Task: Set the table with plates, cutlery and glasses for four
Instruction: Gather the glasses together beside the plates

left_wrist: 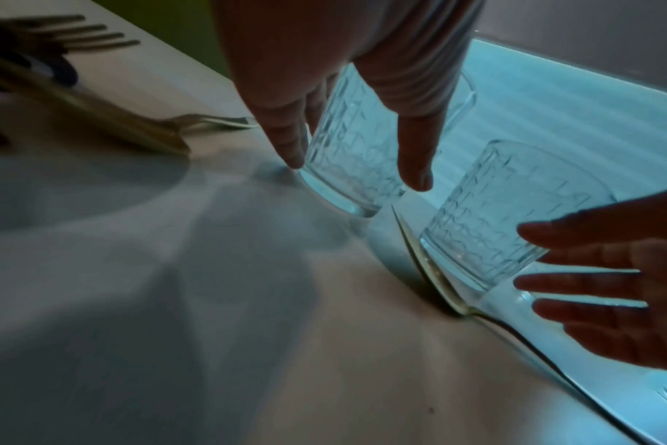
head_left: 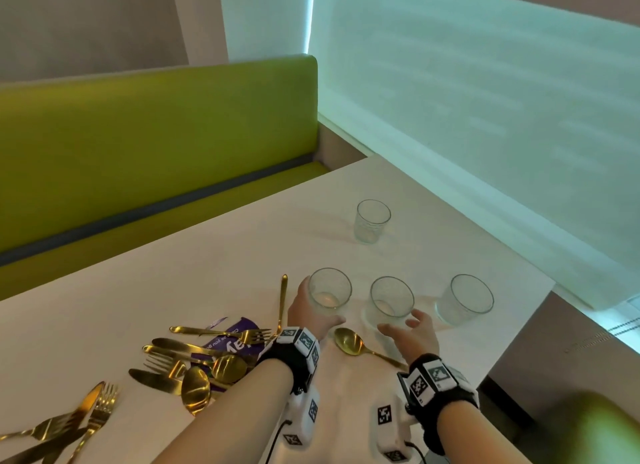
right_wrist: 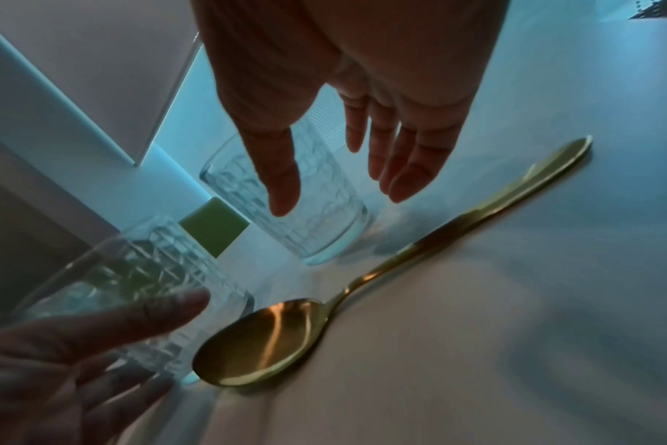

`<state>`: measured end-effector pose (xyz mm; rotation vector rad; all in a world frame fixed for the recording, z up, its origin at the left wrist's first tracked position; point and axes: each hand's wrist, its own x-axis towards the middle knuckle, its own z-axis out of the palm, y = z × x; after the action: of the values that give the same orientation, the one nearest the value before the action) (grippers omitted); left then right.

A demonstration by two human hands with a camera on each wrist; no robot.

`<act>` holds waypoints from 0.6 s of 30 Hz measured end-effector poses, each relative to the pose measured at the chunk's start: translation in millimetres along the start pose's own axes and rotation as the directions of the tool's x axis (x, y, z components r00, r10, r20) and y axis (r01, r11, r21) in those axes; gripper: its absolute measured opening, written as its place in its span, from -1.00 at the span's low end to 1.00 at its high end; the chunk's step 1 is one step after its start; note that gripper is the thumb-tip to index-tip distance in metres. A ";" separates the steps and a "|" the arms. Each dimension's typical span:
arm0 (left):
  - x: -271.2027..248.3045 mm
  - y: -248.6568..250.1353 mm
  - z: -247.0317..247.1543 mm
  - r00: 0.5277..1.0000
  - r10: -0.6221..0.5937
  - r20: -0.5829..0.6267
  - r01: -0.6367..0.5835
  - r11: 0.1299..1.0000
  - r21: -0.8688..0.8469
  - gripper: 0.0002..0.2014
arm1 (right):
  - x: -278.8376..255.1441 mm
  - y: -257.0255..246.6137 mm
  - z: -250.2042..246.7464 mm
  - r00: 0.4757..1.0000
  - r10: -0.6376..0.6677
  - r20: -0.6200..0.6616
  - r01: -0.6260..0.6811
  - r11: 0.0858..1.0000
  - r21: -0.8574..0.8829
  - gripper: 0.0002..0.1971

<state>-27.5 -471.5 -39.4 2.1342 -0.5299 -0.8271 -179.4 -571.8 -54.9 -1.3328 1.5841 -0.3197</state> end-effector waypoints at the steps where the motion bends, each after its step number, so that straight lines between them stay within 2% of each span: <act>1: 0.4 0.0 1.3 1.000 0.000 -0.014 0.000 1.000 -0.001 0.01 | 0.8 -1.8 2.5 0.999 -0.035 -0.006 0.035 0.999 -0.020 -0.15; 4: 2.6 -0.8 2.3 0.999 0.014 -0.032 -0.014 1.000 0.010 -0.08 | 3.1 -5.5 11.3 0.993 -0.116 -0.012 0.114 0.991 -0.068 -0.09; 8: 4.2 -4.5 -2.0 0.999 0.004 -0.045 -0.005 1.000 -0.026 -0.14 | 7.4 -4.8 21.1 0.987 -0.158 -0.040 0.152 0.981 -0.121 -0.03; 12: 3.9 -11.9 -9.0 0.998 -0.007 -0.068 0.003 0.999 -0.052 -0.17 | 11.4 -5.7 27.2 0.973 -0.216 -0.077 0.199 0.962 -0.186 -0.10; 18: -4.6 -15.6 -27.4 0.996 0.005 -0.089 -0.014 0.995 -0.098 -0.19 | 7.1 -15.7 29.3 0.970 -0.229 -0.078 0.208 0.953 -0.220 -0.18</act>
<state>-9.9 -445.2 -36.5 2.0653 -0.4440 -0.7347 -146.0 -572.4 -60.8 -1.6860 1.5905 -0.3686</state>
